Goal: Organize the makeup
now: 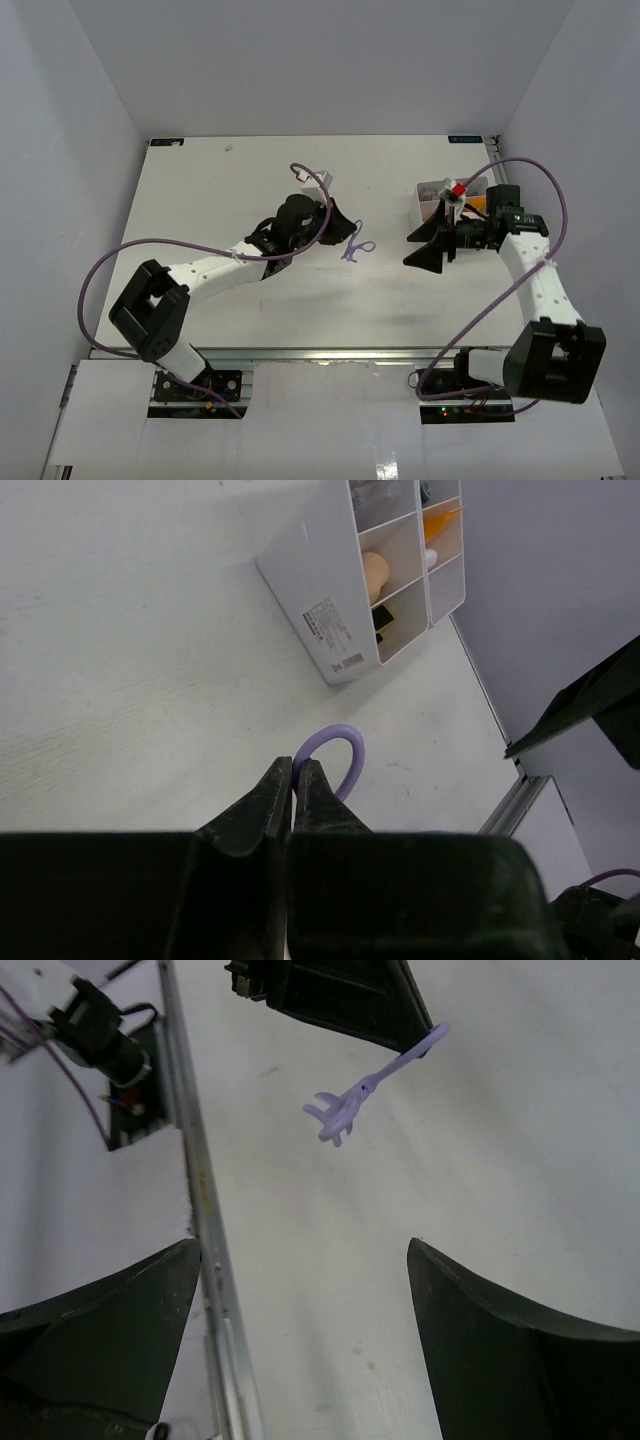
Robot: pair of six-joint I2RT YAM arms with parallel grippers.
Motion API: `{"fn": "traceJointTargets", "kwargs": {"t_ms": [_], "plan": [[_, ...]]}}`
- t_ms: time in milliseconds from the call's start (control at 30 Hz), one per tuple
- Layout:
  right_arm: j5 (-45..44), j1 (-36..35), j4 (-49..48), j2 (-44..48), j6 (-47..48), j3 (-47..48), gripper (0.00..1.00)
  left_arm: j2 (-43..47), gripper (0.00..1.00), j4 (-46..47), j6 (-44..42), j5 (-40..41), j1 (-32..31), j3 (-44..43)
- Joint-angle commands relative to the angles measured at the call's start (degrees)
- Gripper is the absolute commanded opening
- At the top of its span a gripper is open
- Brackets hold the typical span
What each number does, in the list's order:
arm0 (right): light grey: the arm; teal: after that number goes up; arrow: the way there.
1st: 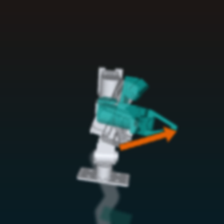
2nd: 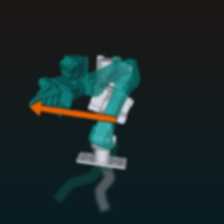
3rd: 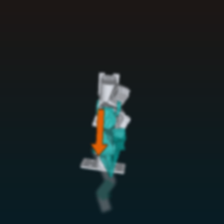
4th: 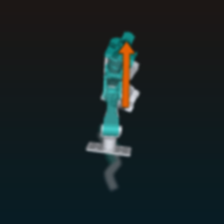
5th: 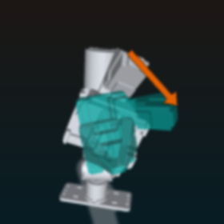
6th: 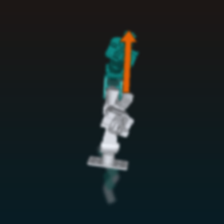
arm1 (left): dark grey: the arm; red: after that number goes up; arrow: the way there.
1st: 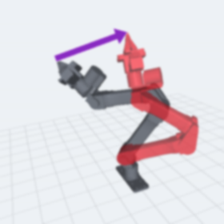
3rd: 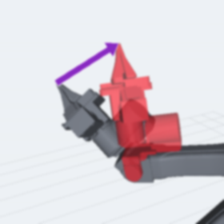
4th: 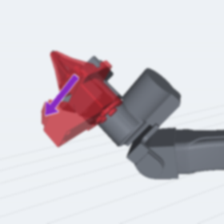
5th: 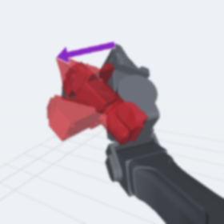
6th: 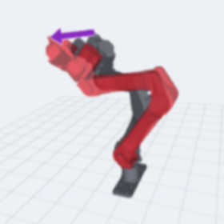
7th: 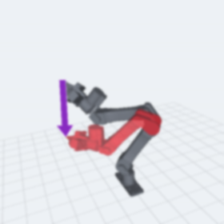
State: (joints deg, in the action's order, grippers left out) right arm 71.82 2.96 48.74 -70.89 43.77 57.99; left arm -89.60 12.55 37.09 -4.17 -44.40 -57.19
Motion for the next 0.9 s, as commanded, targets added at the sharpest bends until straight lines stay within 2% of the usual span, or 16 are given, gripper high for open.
{"fn": "traceJointTargets", "kwargs": {"t_ms": [0,167,333,400,533,633,667,867], "plan": [[-14.71,-6.95,-26.94,8.79,-26.41,-6.09,0.92,-1.59,0.00,3.50,-3.54,7.07,-3.67,-4.04],[-24.88,-10.60,-32.21,8.52,-35.86,-6.21,0.92,-2.10,0.00,4.13,-5.85,13.70,-6.63,-5.27],[-38.28,-13.62,-34.54,9.08,-45.04,-6.59,0.90,-2.99,0.00,4.06,-6.85,16.13,-8.17,-7.36],[-40.04,-13.95,-35.01,8.83,-48.00,-7.02,0.90,-3.59,0.00,3.98,-6.86,16.24,-8.43,-7.92],[-38.22,-14.04,-36.43,8.58,-50.06,-8.32,0.91,-4.35,0.00,3.95,-7.14,16.77,-8.74,-9.13],[-36.53,-14.10,-36.86,8.13,-50.57,-8.44,0.98,-4.67,0.00,3.82,-7.27,16.83,-8.93,-9.50],[-35.63,-14.08,-36.92,7.84,-50.67,-8.42,0.97,-4.71,0.00,3.85,-7.29,16.87,-8.95,-9.61],[-31.57,-13.95,-37.93,7.17,-51.07,-8.68,0.65,-4.71,0.00,4.06,-7.38,16.90,-9.03,-10.07]]}}
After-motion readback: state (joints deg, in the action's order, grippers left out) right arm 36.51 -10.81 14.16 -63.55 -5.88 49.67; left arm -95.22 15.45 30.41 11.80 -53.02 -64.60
